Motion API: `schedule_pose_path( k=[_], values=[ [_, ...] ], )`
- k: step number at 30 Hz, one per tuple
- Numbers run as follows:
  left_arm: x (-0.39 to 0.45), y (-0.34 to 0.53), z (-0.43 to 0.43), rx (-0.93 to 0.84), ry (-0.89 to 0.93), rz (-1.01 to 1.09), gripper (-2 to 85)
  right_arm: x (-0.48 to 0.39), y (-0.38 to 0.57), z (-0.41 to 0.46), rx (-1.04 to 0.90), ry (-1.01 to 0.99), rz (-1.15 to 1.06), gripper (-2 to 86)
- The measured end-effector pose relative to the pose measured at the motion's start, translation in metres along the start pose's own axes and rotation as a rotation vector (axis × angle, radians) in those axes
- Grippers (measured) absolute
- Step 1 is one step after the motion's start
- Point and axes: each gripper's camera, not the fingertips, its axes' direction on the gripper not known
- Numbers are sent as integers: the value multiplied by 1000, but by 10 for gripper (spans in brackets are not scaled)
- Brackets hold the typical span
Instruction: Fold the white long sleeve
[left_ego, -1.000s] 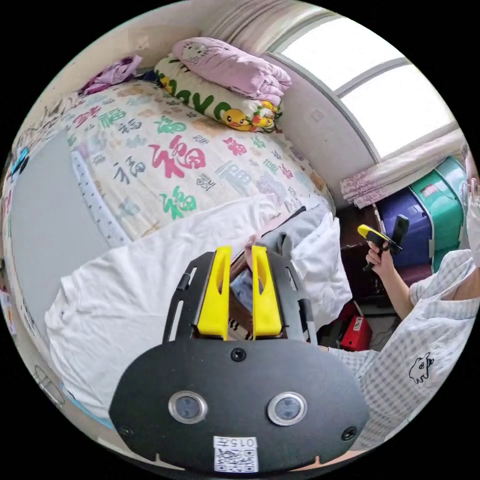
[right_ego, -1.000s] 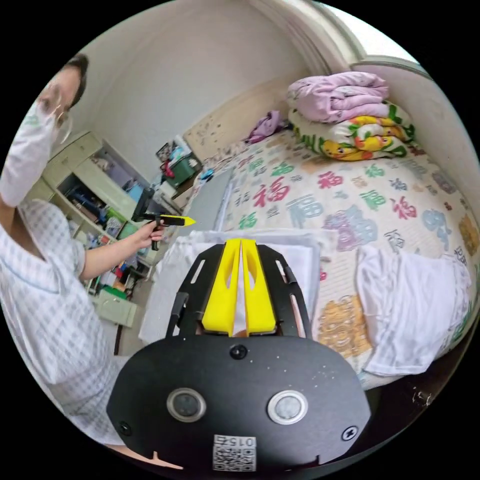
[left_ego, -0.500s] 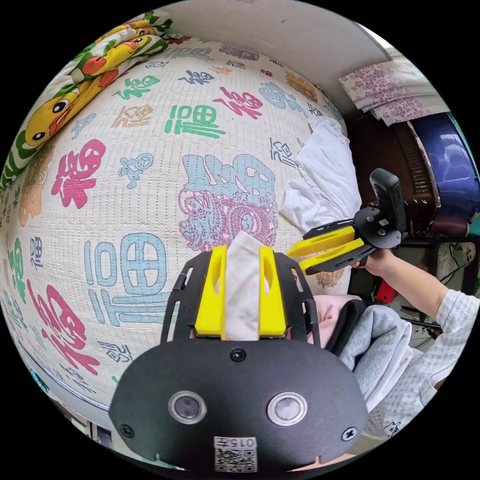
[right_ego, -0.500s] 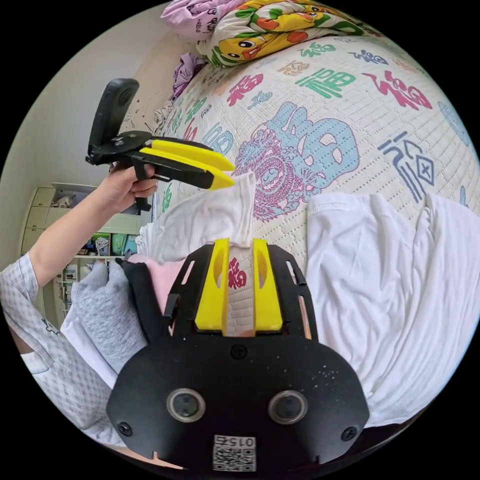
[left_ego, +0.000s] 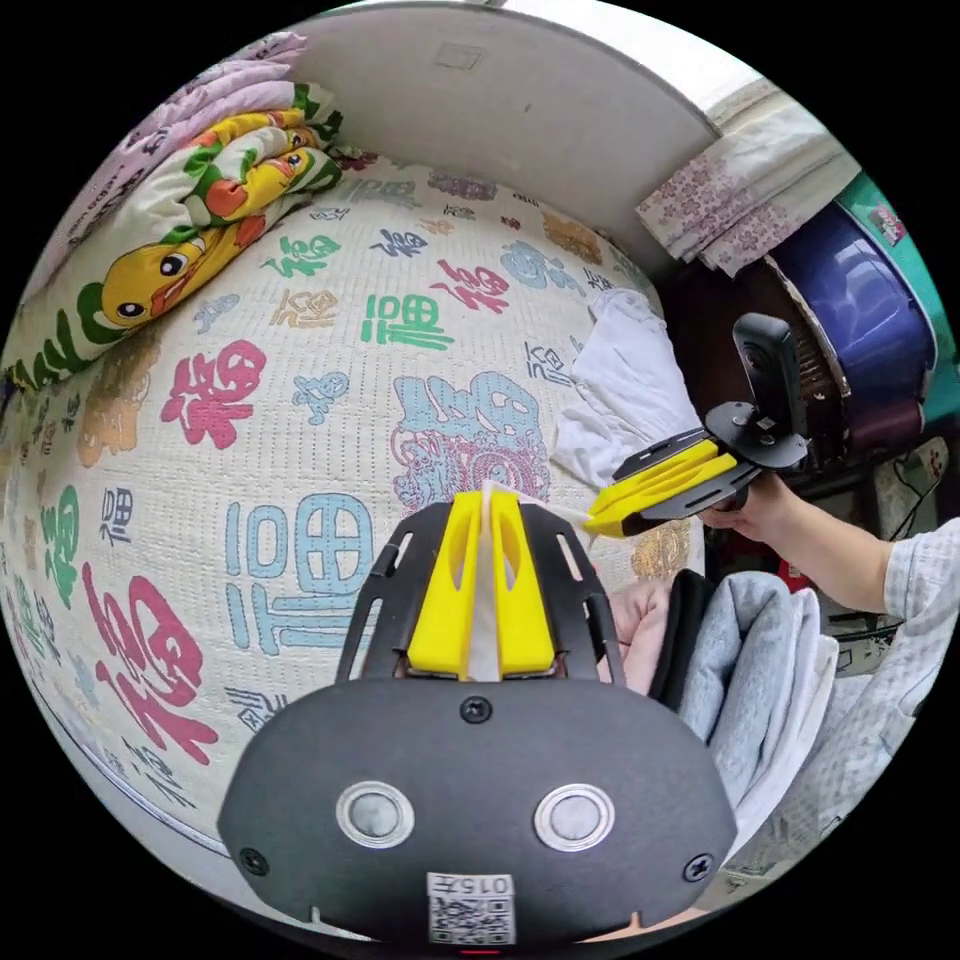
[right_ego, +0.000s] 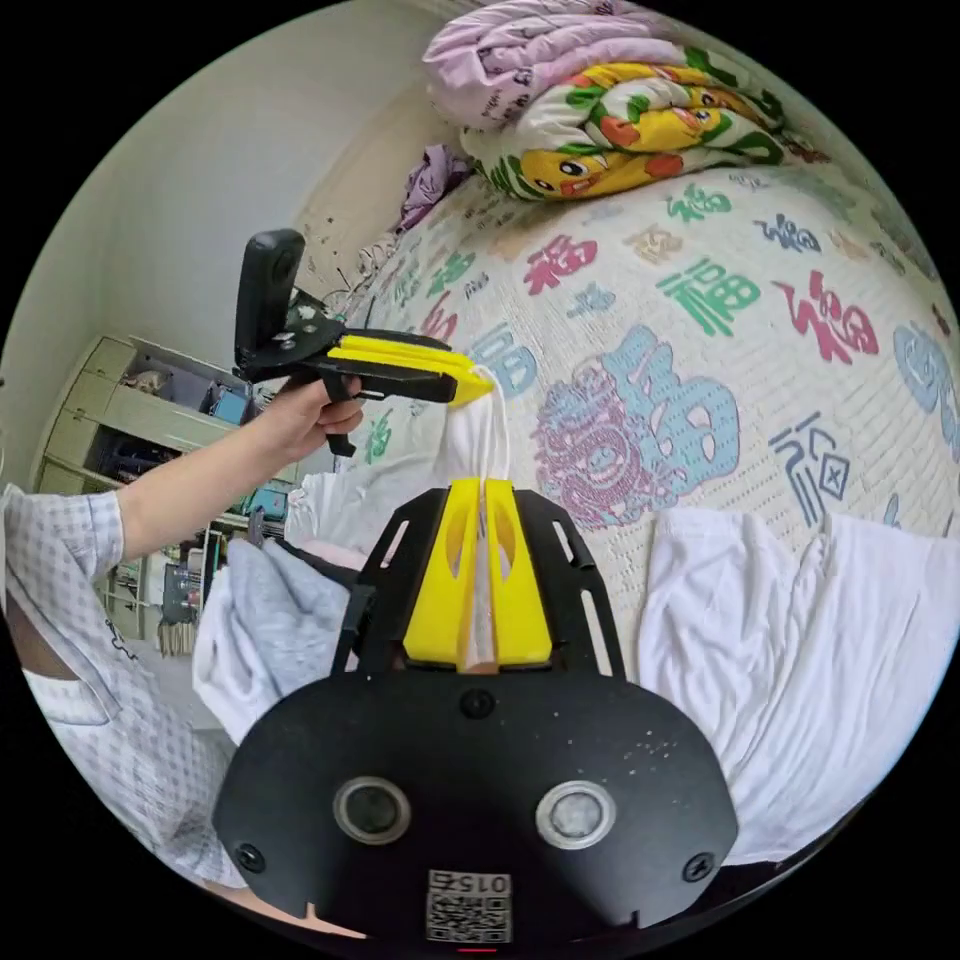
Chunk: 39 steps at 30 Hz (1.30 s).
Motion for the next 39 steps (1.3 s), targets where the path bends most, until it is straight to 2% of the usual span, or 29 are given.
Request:
schedule_pose_path(
  k=[4, 10, 15, 18, 21, 24, 28, 32, 39],
  values=[
    [-6, 70, -124, 267, 0, -62, 8, -86, -13, -11, 41, 12, -221, -1],
    [16, 214, -285, 518, -64, -133, 8, -235, 0, 10, 54, -35, -493, -1],
    [65, 369, -376, 595, -175, -235, 7, -339, 52, 72, -22, -220, -598, -1],
    [97, 484, -412, 611, -204, -373, 7, -395, 106, 155, -153, -411, -577, -1],
    [127, 602, -423, 584, -198, -555, 6, -426, 148, 220, -278, -490, -551, -1],
    [149, 706, -408, 522, -165, -743, 5, -464, 218, 319, -484, -456, -580, -2],
    [164, 812, -380, 500, -38, -958, 4, -483, 274, 401, -697, -420, -604, -3],
    [177, 855, -364, 440, 7, -1015, 3, -489, 306, 460, -852, -356, -656, -1],
    [175, 888, -351, 372, 60, -1063, 18, -467, 303, 539, -963, -284, -622, 27]
  ],
)
